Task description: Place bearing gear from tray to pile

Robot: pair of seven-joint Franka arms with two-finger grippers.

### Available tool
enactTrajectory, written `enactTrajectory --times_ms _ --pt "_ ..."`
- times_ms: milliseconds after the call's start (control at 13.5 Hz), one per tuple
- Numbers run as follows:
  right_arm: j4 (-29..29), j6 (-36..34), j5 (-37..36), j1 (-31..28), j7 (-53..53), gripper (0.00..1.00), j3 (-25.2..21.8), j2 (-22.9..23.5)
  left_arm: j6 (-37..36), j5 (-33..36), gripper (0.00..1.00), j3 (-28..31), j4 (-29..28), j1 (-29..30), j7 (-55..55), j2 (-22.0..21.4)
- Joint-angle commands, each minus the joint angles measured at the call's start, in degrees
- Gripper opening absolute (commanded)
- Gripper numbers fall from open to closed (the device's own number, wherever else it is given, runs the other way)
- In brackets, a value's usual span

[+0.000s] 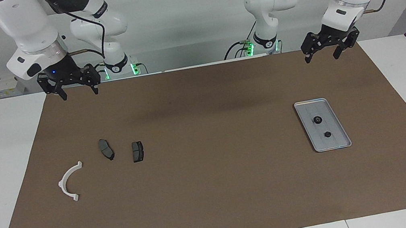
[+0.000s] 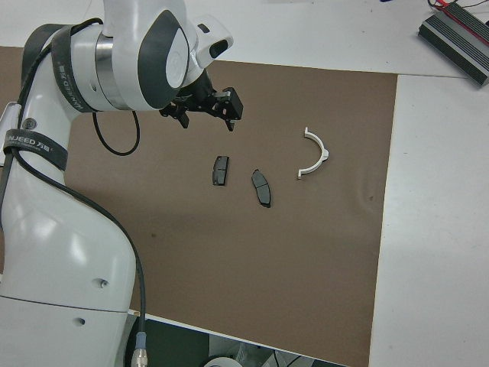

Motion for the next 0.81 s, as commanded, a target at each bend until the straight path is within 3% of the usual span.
enactTrajectory --times_ms 0,222,370,518,739 --pt "-0.80 1.14 1.62 -0.21 0.70 1.00 -0.08 -0.93 -0.22 -0.59 1.00 -0.15 -1.42 -0.38 0.70 -1.63" --pt "-0.80 1.14 1.62 -0.21 0.70 1.00 -0.08 -0.93 0.03 -0.59 1.00 -0.41 -2.64 -0.56 -0.52 -2.42" --pt "-0.80 1.14 1.62 -0.21 0.70 1.00 -0.08 -0.93 1.34 -0.07 1.00 -0.32 -6.50 -0.38 -5.61 -4.08" --pt "-0.72 1.14 1.62 -0.21 0.62 1.00 -0.08 -0.93 9.06 -0.06 1.00 0.28 -11.68 0.67 -0.82 -5.14" --pt "-0.80 1.14 1.62 -0.21 0.61 1.00 -0.08 -0.93 20.11 -0.15 0.96 0.20 -19.41 2.78 0.61 -1.56"
